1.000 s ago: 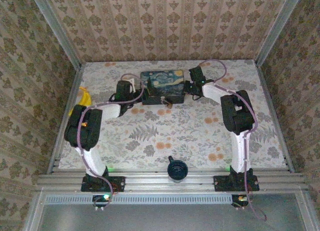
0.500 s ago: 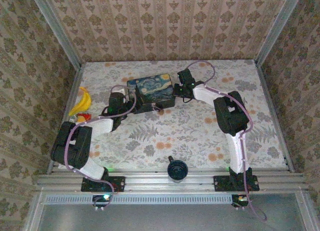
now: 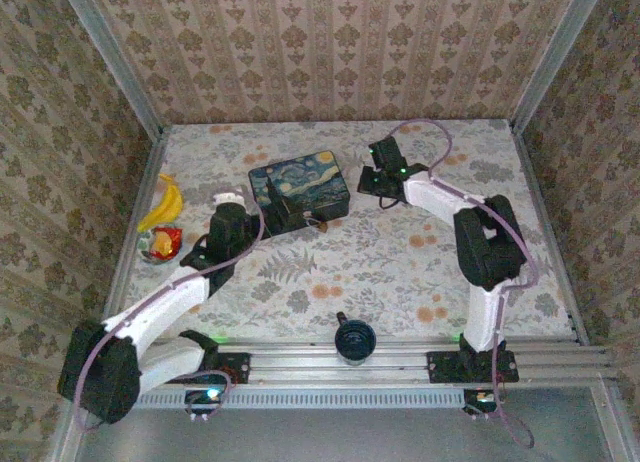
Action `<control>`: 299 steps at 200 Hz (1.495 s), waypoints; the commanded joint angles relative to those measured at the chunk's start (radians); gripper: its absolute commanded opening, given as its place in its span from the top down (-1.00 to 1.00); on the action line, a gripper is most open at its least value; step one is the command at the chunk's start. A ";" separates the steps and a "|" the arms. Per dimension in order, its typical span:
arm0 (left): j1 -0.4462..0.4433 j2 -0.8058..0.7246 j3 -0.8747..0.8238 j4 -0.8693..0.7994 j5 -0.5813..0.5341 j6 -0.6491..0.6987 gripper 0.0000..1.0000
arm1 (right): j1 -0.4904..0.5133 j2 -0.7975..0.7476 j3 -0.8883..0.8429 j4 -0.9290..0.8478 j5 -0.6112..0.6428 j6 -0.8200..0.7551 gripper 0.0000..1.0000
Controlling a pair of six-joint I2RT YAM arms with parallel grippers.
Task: Unlock the padlock with the key
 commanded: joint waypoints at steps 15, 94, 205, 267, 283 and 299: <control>-0.113 -0.023 -0.038 -0.082 -0.127 -0.057 -0.97 | -0.009 -0.148 -0.148 -0.002 0.064 0.015 1.00; -0.280 0.375 0.099 0.053 -0.039 -0.001 -0.98 | -0.007 -0.425 -0.421 -0.019 0.066 0.018 1.00; -0.184 0.594 0.225 0.032 -0.009 0.031 -1.00 | -0.007 -0.628 -0.503 -0.077 0.103 0.012 1.00; -0.145 0.639 0.312 -0.031 -0.044 0.104 -1.00 | -0.007 -0.629 -0.509 -0.070 0.100 0.005 1.00; -0.141 0.648 0.341 -0.063 -0.056 0.122 -1.00 | -0.007 -0.629 -0.509 -0.068 0.097 0.001 1.00; -0.143 0.653 0.355 -0.076 -0.048 0.121 -1.00 | -0.007 -0.630 -0.511 -0.065 0.095 -0.002 1.00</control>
